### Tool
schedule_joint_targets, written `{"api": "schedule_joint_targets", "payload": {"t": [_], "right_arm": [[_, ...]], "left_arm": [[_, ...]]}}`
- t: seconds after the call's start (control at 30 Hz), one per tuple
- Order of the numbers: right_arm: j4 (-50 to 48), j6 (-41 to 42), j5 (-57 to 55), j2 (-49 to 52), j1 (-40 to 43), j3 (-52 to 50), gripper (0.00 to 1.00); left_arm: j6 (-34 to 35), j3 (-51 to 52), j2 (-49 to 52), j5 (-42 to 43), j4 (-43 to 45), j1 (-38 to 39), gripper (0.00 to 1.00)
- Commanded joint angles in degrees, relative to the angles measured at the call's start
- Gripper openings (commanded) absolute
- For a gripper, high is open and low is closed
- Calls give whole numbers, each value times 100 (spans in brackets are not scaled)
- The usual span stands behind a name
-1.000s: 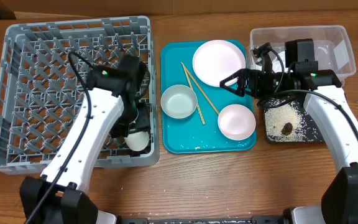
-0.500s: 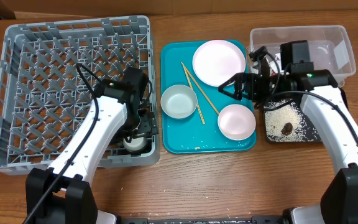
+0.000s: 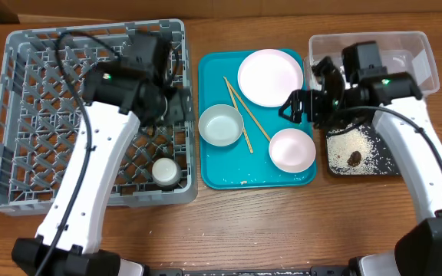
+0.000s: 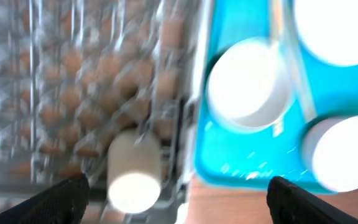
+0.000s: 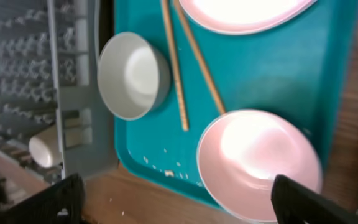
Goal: Sort waste into correct bins and load items into the dishwasher
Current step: 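Move left gripper over the grey bowl on the teal tray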
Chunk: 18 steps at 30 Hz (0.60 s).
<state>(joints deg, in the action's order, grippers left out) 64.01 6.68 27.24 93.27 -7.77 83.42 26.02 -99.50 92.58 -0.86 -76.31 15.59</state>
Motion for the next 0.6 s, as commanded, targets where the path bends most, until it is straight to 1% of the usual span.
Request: {"api": "schedule_joint_targets", "payload": {"t": [0.0, 0.13, 0.17, 0.2, 0.37, 0.5, 0.57], "right_arm": [[334, 448, -1003, -153, 0, 643, 100], [898, 1073, -2020, -358, 0, 1220, 100], [1003, 1231, -2267, -439, 0, 1311, 100], [1056, 1335, -2465, -581, 0, 1357, 100], [1036, 1331, -2461, -850, 0, 1357, 100], [1161, 1327, -2461, -839, 0, 1338, 100], [1204, 1307, -2461, -835, 0, 1331, 100]], "left_arm": [[-411, -151, 9, 133, 378, 144, 94], [-896, -70, 205, 203, 925, 339, 94], [-1075, -70, 304, 212, 1003, 389, 94], [-1456, -70, 498, 219, 1104, 476, 94], [-2415, -70, 1032, 219, 1340, 647, 94], [-2924, -70, 1475, 219, 1650, 688, 94], [-3062, -70, 1696, 221, 1801, 693, 93]]}}
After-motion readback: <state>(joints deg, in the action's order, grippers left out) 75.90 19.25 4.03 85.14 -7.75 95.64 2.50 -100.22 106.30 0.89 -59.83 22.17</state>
